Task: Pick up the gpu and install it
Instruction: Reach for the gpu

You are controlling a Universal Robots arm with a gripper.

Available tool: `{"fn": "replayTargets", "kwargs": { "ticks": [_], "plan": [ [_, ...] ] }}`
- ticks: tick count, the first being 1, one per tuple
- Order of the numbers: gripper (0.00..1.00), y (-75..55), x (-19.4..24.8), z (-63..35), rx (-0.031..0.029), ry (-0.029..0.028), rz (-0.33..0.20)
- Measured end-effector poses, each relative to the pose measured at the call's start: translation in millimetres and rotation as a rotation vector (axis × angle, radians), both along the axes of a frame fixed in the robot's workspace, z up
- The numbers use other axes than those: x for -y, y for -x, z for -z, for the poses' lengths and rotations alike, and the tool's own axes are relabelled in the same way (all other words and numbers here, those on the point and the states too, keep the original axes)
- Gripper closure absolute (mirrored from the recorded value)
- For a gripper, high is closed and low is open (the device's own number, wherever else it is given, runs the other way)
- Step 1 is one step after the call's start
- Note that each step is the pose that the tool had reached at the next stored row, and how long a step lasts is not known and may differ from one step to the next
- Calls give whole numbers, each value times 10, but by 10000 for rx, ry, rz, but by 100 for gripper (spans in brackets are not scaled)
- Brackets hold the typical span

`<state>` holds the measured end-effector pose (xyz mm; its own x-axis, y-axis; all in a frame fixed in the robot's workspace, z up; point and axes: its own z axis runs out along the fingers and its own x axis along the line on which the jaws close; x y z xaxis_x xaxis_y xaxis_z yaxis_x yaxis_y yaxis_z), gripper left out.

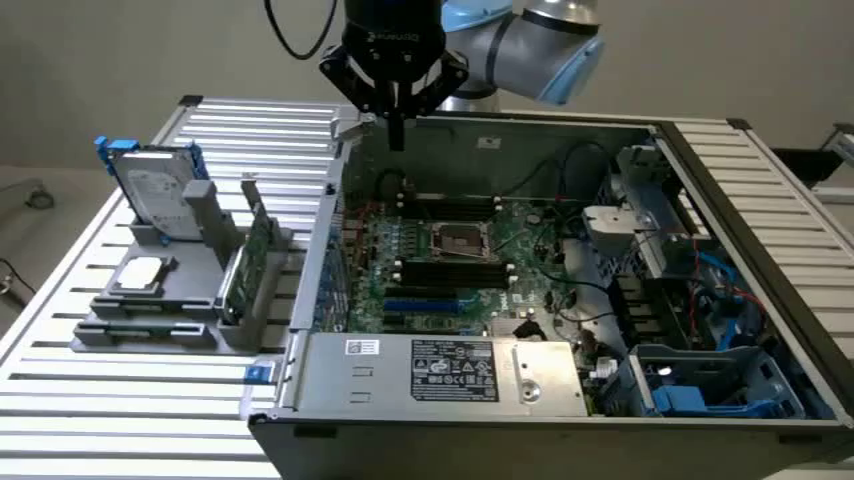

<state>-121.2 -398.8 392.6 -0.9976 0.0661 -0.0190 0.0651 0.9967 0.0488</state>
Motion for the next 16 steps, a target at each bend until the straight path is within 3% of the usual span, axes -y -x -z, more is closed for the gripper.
{"fn": "replayTargets", "kwargs": {
  "ticks": [8, 16],
  "plan": [
    [89, 4, -1, 0, -4, 0, -4],
    [89, 331, -16, 17, -95, 0, -3]
  ]
}}
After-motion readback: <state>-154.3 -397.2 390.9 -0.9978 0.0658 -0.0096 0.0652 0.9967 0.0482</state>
